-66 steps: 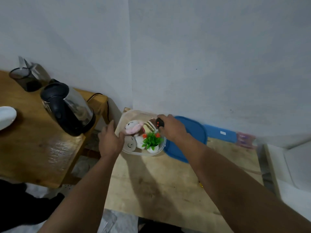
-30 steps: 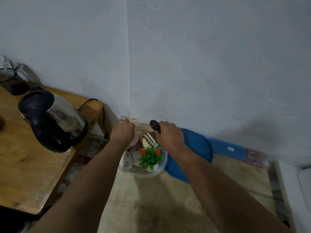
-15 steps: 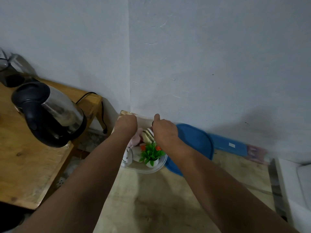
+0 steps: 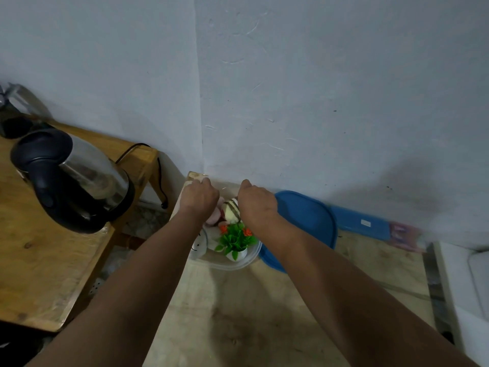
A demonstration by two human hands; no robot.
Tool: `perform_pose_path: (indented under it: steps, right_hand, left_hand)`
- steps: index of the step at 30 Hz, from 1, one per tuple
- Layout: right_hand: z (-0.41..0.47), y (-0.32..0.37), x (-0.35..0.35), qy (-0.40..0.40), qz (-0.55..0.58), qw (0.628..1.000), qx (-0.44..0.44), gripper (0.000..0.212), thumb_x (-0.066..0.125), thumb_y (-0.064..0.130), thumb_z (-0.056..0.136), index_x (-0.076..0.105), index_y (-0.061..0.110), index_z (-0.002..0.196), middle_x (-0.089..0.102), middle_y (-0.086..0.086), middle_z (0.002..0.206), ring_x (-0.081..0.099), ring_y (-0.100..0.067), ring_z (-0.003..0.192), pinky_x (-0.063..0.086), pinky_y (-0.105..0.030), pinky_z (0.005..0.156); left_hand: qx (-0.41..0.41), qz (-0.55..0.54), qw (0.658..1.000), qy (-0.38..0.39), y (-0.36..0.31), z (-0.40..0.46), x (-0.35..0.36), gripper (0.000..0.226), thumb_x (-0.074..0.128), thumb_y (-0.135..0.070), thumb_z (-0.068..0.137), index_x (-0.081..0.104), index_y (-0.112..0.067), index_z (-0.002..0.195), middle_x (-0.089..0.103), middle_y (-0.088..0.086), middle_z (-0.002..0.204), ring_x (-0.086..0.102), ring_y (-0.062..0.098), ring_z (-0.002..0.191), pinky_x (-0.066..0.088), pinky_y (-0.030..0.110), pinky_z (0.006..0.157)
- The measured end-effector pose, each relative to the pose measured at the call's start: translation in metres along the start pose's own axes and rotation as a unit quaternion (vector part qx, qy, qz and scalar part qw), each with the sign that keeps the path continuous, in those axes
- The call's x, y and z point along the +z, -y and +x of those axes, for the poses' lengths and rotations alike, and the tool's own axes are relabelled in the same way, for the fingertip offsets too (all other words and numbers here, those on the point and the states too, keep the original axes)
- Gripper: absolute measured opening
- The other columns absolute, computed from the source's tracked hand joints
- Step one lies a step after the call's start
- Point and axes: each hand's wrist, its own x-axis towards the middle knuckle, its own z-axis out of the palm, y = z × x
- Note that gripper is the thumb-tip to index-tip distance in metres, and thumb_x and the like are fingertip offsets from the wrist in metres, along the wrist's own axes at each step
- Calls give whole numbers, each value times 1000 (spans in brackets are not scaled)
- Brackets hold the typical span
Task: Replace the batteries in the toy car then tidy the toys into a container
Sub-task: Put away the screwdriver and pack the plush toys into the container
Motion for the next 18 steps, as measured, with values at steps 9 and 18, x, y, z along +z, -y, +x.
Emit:
perform_pose_path:
  steps: [9,18]
  right_hand:
    - [2,1,2,-3,-8,1000,-28,32,59,2,91,55,1,123,64,-14,122,63,-28,110,50,-34,84]
    - [-5,-3,4,-7,-6,999,-31,26,59,3,92,60,4,118,66,-13,119,64,-27,108,51,-34,84]
  left_hand:
    - [-19,-87,996,27,3,4,7,27,40,-8,107,61,-7,124,67,13,125,67,31,115,53,37,87]
    - [-81,-263,955,108,-3,1,20,47,49,-36,102,62,-5,134,54,16,135,52,35,126,46,44,101]
